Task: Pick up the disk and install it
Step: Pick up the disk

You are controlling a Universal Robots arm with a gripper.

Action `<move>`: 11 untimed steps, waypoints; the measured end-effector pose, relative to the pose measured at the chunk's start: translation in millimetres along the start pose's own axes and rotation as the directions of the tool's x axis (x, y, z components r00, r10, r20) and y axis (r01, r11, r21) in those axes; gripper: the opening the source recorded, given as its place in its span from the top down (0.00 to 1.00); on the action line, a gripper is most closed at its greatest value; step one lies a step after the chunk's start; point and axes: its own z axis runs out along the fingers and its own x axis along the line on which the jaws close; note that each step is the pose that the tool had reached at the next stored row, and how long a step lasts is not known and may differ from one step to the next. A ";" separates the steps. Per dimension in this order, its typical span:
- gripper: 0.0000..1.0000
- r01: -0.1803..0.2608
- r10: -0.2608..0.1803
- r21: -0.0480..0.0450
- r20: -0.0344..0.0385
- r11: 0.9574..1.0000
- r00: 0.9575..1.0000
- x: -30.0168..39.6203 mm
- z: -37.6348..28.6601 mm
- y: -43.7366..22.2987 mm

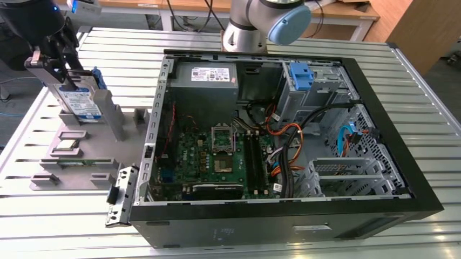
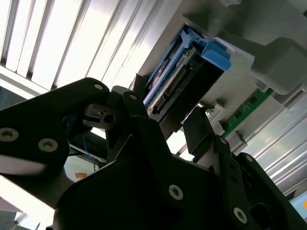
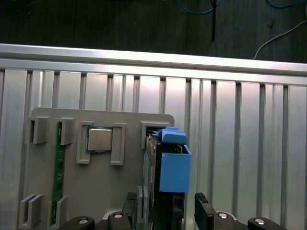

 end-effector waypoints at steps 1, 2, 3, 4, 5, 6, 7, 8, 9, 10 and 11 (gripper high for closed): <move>0.41 0.000 0.000 0.000 0.000 1.000 1.000 0.0 0.0 0.0; 0.41 0.000 0.000 0.000 0.000 1.000 1.000 0.0 0.0 0.0; 0.41 0.000 0.000 0.000 0.000 1.000 1.000 0.0 0.0 0.0; 0.41 0.000 0.000 0.000 0.000 1.000 1.000 0.0 0.0 0.0; 0.41 0.000 0.000 0.000 0.000 1.000 1.000 0.0 0.0 -0.1; 0.41 0.000 0.000 0.000 0.000 1.000 1.000 0.0 0.0 -0.1; 0.41 0.000 0.000 0.000 0.000 1.000 1.000 0.0 0.0 -0.1; 0.41 0.000 0.000 -0.001 0.000 1.000 1.000 0.0 0.1 -0.2; 0.41 0.000 0.000 -0.010 0.000 1.000 1.000 0.1 0.0 -0.5; 0.41 -0.001 0.001 -0.017 0.001 1.000 1.000 0.0 0.1 -0.5; 0.41 -0.001 0.001 -0.017 0.001 1.000 1.000 0.0 0.1 -0.4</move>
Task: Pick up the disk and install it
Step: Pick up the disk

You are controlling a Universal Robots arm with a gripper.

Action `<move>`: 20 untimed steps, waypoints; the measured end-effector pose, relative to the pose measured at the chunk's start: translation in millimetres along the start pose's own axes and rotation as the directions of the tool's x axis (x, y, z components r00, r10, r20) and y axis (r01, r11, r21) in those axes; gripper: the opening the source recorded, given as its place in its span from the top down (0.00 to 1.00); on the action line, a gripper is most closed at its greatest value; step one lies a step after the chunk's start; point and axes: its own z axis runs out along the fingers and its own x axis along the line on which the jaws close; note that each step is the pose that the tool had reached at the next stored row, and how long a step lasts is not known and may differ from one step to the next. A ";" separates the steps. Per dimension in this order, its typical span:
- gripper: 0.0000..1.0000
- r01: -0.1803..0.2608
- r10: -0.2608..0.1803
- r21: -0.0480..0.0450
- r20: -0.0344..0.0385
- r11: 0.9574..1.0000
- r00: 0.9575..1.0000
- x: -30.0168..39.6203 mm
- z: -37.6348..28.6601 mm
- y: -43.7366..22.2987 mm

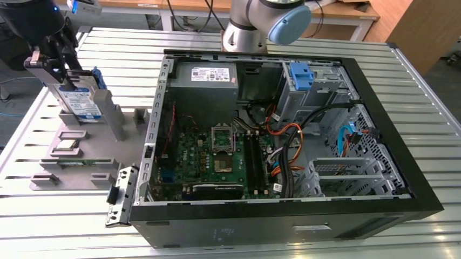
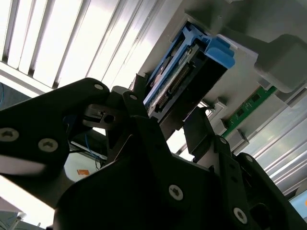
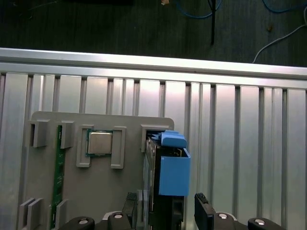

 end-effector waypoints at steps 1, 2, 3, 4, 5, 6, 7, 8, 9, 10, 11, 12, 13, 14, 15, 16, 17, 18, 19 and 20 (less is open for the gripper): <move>0.41 0.000 0.000 0.000 0.000 1.000 1.000 0.0 0.0 0.0; 0.41 0.000 0.000 0.000 0.000 1.000 1.000 0.0 0.0 0.0; 0.41 0.000 0.000 0.000 0.000 1.000 1.000 0.0 0.0 0.0; 0.41 0.000 0.000 0.000 0.000 1.000 1.000 0.0 0.1 -0.5; 0.41 0.000 0.000 0.000 0.000 1.000 1.000 0.1 0.0 -1.5; 0.41 0.000 0.000 0.000 0.000 1.000 1.000 0.1 -0.1 -2.3; 0.41 0.000 0.000 0.000 0.000 1.000 1.000 0.0 -0.1 -2.6; 0.41 0.000 0.000 -0.001 0.000 1.000 1.000 0.0 -0.1 -2.6; 0.41 0.000 0.000 0.000 0.000 1.000 1.000 0.1 -0.1 -2.6; 0.41 0.000 0.000 -0.001 0.000 1.000 1.000 0.1 -0.1 -2.6; 0.41 0.000 0.000 0.000 0.000 1.000 1.000 0.1 0.0 -2.7; 0.41 0.000 0.000 0.000 0.000 1.000 1.000 0.1 -0.1 -2.7; 0.41 0.000 0.000 -0.001 0.000 1.000 1.000 0.1 -0.1 -2.7; 0.43 0.000 0.000 0.000 0.000 1.000 1.000 0.1 -0.1 -2.8; 0.43 0.000 0.000 0.000 0.000 1.000 1.000 0.1 -0.1 -2.8; 0.43 0.000 0.000 0.000 0.000 1.000 1.000 0.1 -0.1 -2.8; 0.49 0.000 0.000 0.000 0.000 1.000 1.000 0.1 -0.1 -2.8; 0.49 0.000 0.000 -0.001 0.000 1.000 1.000 0.1 -0.1 -2.8; 0.49 0.000 0.000 0.000 0.000 1.000 1.000 0.1 -0.1 -2.9; 0.49 0.000 0.000 0.000 0.000 1.000 1.000 0.1 -0.1 -2.9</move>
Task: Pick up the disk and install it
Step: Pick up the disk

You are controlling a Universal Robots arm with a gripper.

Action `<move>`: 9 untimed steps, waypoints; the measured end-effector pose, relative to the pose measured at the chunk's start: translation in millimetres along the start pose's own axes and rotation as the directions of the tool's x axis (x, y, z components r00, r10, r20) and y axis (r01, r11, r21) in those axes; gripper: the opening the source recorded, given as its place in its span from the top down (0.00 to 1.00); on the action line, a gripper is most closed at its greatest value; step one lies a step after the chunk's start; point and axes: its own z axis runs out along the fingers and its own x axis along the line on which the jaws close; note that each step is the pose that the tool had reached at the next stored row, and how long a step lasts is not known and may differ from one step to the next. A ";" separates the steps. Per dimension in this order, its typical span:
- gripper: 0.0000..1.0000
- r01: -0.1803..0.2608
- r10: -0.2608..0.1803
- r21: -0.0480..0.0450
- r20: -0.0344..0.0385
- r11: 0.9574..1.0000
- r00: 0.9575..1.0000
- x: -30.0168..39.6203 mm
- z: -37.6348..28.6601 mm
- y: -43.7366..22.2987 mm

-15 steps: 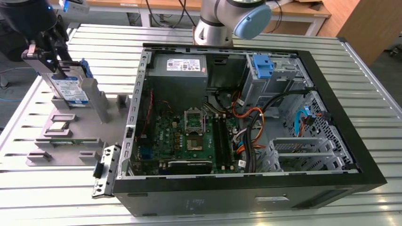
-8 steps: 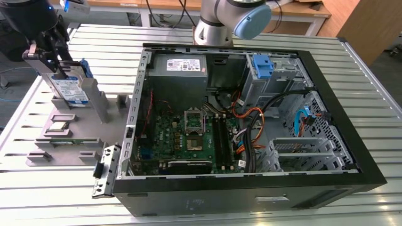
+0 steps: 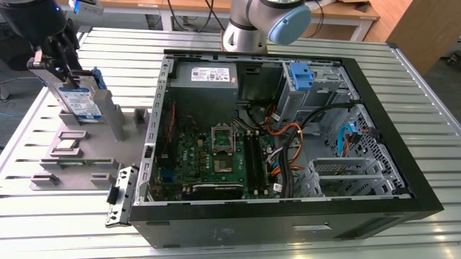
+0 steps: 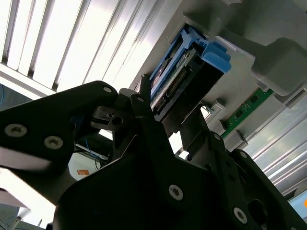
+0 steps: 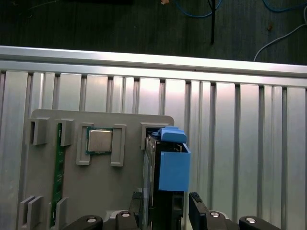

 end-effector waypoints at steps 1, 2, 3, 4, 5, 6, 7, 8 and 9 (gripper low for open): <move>0.49 0.000 0.000 0.000 0.000 1.000 1.000 0.0 0.0 0.0; 0.51 0.000 0.000 0.000 0.000 1.000 1.000 0.0 0.0 0.0; 0.51 0.000 0.000 0.000 0.000 1.000 1.000 0.0 0.0 -0.1; 0.58 0.000 0.000 0.000 0.000 1.000 1.000 0.0 0.0 -0.1; 0.58 0.000 0.000 0.000 0.000 1.000 1.000 0.0 0.0 -0.1; 0.58 0.000 0.000 0.000 0.000 1.000 1.000 0.0 0.0 -0.1; 0.58 0.000 0.000 0.000 0.000 1.000 1.000 0.0 0.0 -0.1; 0.59 0.000 0.000 0.000 0.000 1.000 1.000 0.0 -0.1 -0.1; 0.59 0.000 0.000 0.000 0.000 1.000 1.000 0.0 -0.1 -0.2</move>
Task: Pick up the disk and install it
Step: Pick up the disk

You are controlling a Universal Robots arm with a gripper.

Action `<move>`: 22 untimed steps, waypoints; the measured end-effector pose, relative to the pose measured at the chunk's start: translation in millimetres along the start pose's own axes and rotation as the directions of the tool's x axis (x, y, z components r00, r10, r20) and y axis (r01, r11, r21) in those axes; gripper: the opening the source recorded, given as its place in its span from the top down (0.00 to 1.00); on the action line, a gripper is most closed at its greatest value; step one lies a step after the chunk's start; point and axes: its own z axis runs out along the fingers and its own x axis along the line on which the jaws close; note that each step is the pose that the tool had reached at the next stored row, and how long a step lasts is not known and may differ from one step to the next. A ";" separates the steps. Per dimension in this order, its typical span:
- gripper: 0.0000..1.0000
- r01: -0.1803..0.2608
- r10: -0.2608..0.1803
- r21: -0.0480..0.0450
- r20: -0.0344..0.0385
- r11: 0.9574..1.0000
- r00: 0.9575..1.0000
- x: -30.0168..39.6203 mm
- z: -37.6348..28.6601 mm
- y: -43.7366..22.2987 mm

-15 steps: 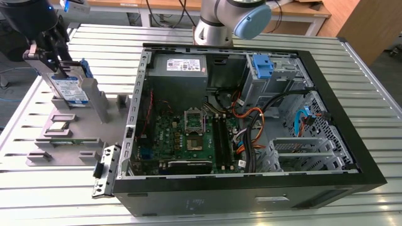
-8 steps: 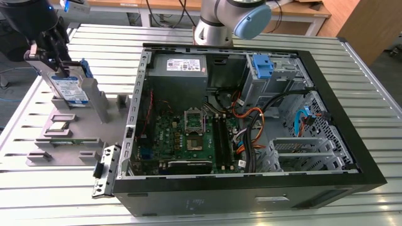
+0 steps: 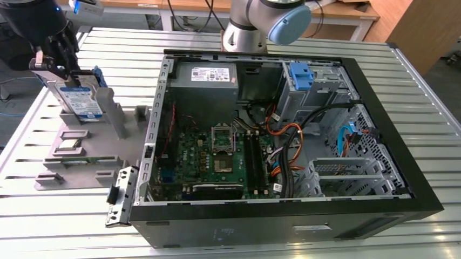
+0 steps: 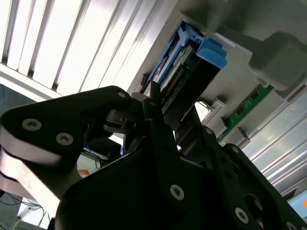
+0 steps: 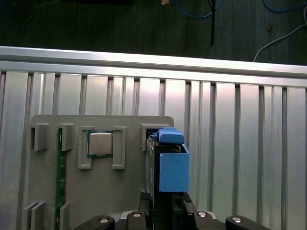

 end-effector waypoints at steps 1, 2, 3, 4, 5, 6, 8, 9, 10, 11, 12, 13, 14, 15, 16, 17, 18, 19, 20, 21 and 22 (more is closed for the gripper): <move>0.65 0.000 0.000 0.000 0.000 1.000 1.000 0.0 0.0 0.0; 0.65 0.000 0.000 0.000 0.000 1.000 1.000 0.0 0.1 0.0; 0.65 0.000 0.000 0.000 0.000 1.000 1.000 0.0 0.1 -0.1; 0.65 0.000 0.000 0.000 0.000 1.000 1.000 0.0 0.1 -0.1; 0.65 0.000 0.000 0.000 0.000 1.000 1.000 0.0 0.1 -0.1; 0.65 0.000 0.000 0.000 0.000 1.000 1.000 0.0 0.1 -0.1; 0.65 0.000 0.000 0.000 0.000 1.000 1.000 0.0 0.1 -0.2; 0.65 0.000 0.000 0.000 0.000 1.000 1.000 0.0 0.1 -0.2; 0.65 0.000 0.000 0.000 0.000 1.000 1.000 0.0 0.1 -0.2; 0.65 0.000 0.000 0.000 0.000 1.000 1.000 0.0 0.1 -0.2; 0.65 0.000 0.000 0.000 0.000 1.000 1.000 0.0 0.1 -0.2; 0.65 0.000 0.000 0.000 0.000 1.000 1.000 0.0 0.1 -0.2; 0.65 0.000 0.000 0.000 0.000 1.000 1.000 0.0 0.1 -0.3; 0.65 0.000 0.000 0.000 0.000 1.000 1.000 0.0 0.1 -0.3; 0.65 0.000 0.000 0.000 0.000 1.000 1.000 0.0 0.1 -0.3; 0.65 0.000 0.000 0.000 0.000 1.000 1.000 0.0 0.1 -0.3; 0.65 0.000 0.000 0.000 0.000 1.000 1.000 0.0 0.1 -0.3; 0.64 0.000 0.000 0.000 0.000 1.000 1.000 -0.1 0.2 -0.4; 0.64 0.000 0.000 0.000 0.000 1.000 1.000 0.0 0.2 -0.4; 0.58 0.000 0.000 0.000 0.000 1.000 1.000 0.0 0.2 -0.4; 0.52 0.000 0.000 0.000 0.000 1.000 1.000 0.0 0.1 -0.4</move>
